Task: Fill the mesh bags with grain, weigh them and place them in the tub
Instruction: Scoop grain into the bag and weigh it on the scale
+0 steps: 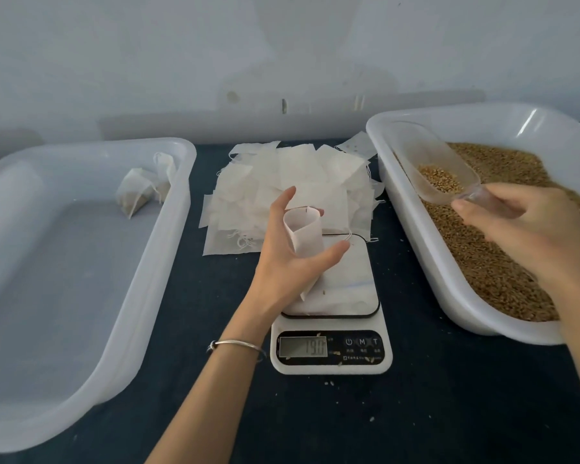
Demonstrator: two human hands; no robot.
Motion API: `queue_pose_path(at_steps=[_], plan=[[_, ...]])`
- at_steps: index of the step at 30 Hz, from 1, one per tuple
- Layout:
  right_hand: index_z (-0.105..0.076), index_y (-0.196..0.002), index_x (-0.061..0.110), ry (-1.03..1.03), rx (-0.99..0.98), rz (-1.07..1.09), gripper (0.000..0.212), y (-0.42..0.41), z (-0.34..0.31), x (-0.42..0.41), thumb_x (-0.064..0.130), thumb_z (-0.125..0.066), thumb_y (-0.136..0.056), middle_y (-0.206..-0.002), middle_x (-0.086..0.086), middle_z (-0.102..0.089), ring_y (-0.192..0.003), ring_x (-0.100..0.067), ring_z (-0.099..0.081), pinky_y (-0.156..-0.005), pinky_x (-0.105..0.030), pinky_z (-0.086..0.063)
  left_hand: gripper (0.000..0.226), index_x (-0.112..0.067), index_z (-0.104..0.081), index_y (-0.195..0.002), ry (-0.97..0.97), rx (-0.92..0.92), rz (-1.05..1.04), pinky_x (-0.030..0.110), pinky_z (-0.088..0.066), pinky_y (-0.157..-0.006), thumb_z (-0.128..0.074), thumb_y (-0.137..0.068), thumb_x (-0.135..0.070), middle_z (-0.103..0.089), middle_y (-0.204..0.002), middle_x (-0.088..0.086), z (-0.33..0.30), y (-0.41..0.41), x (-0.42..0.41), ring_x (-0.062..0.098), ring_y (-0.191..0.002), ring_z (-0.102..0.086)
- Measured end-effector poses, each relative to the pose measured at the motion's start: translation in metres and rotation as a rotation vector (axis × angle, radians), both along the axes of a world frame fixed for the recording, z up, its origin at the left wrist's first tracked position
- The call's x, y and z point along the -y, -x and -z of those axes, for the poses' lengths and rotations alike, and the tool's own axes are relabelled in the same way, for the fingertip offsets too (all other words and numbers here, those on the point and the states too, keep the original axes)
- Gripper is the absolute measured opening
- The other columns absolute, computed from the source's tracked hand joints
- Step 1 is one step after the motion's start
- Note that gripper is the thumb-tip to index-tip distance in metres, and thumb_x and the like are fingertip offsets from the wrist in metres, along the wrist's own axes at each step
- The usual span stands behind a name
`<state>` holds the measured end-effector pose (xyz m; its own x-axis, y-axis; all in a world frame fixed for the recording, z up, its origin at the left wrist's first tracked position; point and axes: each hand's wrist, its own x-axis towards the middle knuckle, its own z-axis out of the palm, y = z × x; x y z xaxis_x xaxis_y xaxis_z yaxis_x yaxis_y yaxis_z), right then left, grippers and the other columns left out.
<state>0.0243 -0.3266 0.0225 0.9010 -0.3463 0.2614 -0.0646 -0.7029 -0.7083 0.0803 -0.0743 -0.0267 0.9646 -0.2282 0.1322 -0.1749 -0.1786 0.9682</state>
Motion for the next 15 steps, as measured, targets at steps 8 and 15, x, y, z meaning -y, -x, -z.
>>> queue_pose_path(at_steps=[8, 15], plan=[[-0.069, -0.081, 0.030, 0.060, -0.007, -0.014, 0.013, -0.001, 0.002, 0.000, 0.042, -0.066, -0.084, -0.080, -0.005, -0.070, -0.079, -0.023, -0.062, -0.068, -0.030, -0.043, 0.099, -0.030, -0.021, -0.147, 0.033, 0.001, 0.036, 0.013, -0.049, -0.075, -0.084, -0.071, -0.025, -0.061, -0.117, -0.017, 0.009, -0.005, -0.015, 0.001, -0.094, -0.063], [-0.067, -0.077, 0.038, 0.084, -0.023, 0.019, 0.009, -0.002, 0.002, -0.001, 0.043, -0.066, -0.084, -0.082, -0.003, -0.070, -0.079, -0.019, -0.062, -0.067, -0.030, -0.044, 0.085, -0.021, -0.034, -0.144, -0.039, 0.026, 0.110, 0.000, -0.041, -0.079, -0.079, -0.075, -0.036, -0.043, -0.110, -0.052, 0.018, -0.002, -0.029, -0.020, -0.106, -0.047]])
